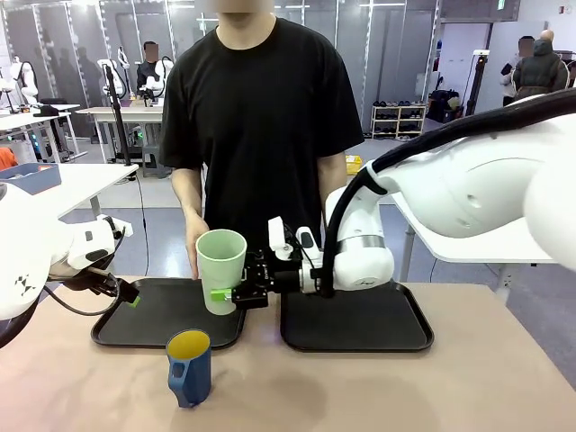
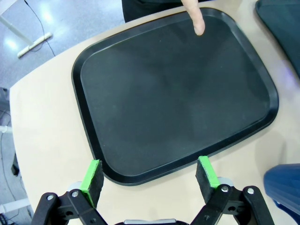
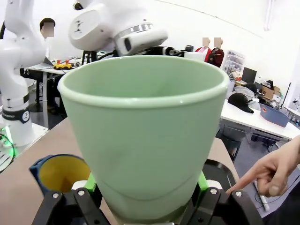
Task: Sort and store the cups by type.
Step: Place the picked Reusable plastic cup into the Flat Tray indicated by the person.
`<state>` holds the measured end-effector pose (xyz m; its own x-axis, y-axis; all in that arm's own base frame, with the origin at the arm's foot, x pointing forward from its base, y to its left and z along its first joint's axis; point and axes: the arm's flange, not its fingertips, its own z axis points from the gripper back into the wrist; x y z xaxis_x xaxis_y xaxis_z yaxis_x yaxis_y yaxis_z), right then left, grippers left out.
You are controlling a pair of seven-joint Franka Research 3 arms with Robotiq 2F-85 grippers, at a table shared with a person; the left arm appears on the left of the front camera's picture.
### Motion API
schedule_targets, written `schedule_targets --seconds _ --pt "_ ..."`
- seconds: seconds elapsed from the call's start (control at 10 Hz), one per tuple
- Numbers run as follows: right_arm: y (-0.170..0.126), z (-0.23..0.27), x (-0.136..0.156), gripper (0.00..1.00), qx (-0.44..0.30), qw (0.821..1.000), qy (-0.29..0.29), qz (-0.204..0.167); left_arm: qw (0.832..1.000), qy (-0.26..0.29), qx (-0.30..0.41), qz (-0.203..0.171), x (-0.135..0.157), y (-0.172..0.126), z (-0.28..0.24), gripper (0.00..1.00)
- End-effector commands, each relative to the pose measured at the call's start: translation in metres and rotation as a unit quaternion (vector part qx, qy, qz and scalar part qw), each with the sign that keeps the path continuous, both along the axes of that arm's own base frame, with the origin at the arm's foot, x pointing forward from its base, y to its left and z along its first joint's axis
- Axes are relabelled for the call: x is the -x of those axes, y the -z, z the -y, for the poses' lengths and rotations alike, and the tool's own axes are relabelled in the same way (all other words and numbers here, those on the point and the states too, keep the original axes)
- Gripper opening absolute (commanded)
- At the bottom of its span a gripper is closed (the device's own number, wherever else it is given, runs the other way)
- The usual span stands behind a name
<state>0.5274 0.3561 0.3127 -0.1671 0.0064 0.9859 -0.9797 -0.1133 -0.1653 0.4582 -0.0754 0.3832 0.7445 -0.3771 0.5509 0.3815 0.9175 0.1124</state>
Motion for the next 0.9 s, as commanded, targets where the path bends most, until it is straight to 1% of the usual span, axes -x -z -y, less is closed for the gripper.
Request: schedule_targets --seconds 0.0,0.1,0.4,0.5,0.7,0.8 --pt "-0.001 -0.026 -0.02 0.84 -0.009 0.999 0.022 -0.024 1.0 0.0 -0.001 0.001 0.0 -0.001 0.0 1.0" --pt "0.002 -0.037 -0.027 0.84 -0.02 0.999 0.031 -0.03 1.0 0.0 -0.001 0.001 0.0 -0.001 0.0 1.0" --pt "0.017 -0.068 -0.043 0.84 -0.022 0.997 0.061 -0.036 1.0 0.0 -0.001 0.001 0.0 -0.001 0.0 1.0" --pt "0.023 -0.077 -0.046 0.84 -0.017 0.997 0.069 -0.035 1.0 0.0 -0.001 0.001 0.0 -0.001 0.0 1.0" --pt "0.04 -0.088 -0.053 0.84 -0.004 0.995 0.084 -0.05 1.0 0.0 -0.001 0.001 0.0 -0.001 0.0 1.0" --pt "0.049 -0.09 -0.058 0.84 0.006 0.994 0.094 -0.052 1.0 0.0 -0.001 0.001 0.0 -0.001 0.0 1.0"
